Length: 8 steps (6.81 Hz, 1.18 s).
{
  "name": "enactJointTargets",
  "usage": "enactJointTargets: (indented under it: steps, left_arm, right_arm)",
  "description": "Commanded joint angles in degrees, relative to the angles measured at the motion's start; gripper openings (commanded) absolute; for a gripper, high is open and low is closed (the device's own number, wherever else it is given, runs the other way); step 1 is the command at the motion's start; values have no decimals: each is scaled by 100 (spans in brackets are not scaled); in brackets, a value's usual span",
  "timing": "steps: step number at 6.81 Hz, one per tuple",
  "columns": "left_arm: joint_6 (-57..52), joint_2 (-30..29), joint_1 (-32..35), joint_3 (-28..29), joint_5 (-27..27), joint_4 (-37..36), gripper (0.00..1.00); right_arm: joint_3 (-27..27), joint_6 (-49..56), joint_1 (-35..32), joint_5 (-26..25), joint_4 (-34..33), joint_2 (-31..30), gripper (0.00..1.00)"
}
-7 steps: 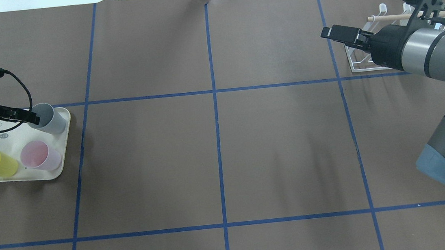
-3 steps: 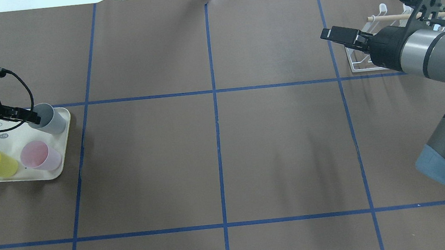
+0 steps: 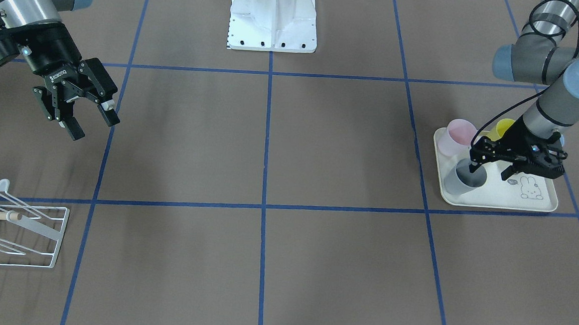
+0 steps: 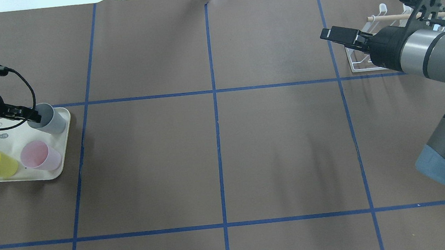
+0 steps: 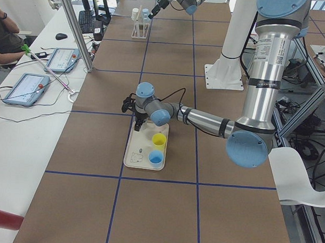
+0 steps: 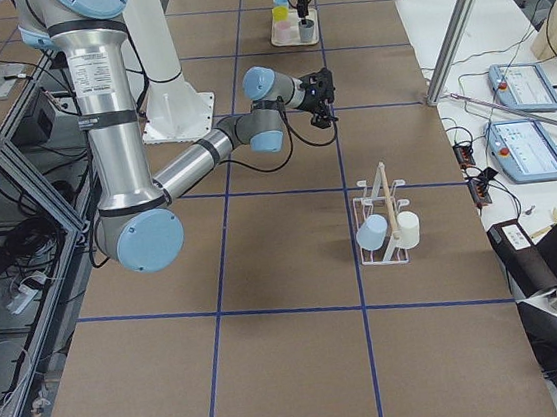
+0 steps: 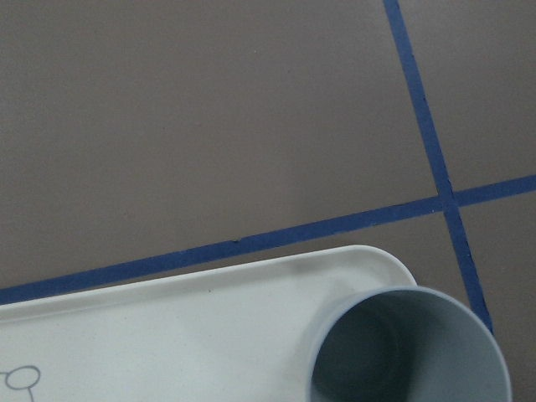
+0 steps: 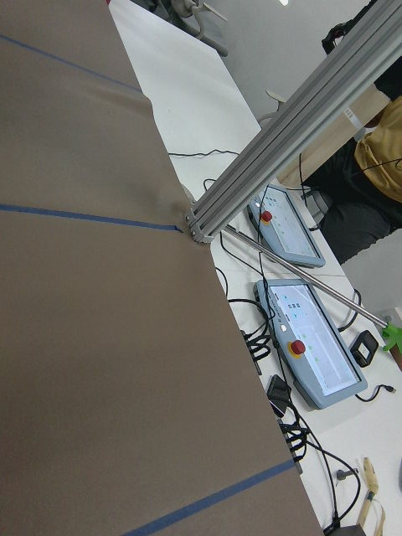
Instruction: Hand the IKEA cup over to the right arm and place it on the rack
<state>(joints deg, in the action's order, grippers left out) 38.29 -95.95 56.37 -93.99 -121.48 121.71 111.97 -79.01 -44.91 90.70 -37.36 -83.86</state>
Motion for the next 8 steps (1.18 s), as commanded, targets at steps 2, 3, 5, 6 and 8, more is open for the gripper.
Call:
enactJointTargets:
  steps: [2, 3, 5, 6, 8]
  left_arm:
    - [29, -64, -12, 56, -7, -16, 68]
    - [29, -142, -12, 143, -8, -25, 58]
    - [29, -187, -12, 223, -16, -16, 41]
    - [29, -187, -12, 223, -25, -16, 26]
    - [29, -170, 6, 188, -25, -16, 0]
  right_arm:
    - [1, 0, 0, 0, 0, -7, 100]
    - [1, 0, 0, 0, 0, -7, 100]
    - [-8, 0, 0, 9, 0, -7, 100]
    - [-8, 0, 0, 9, 0, -7, 100]
    - [-8, 0, 0, 9, 9, -7, 100]
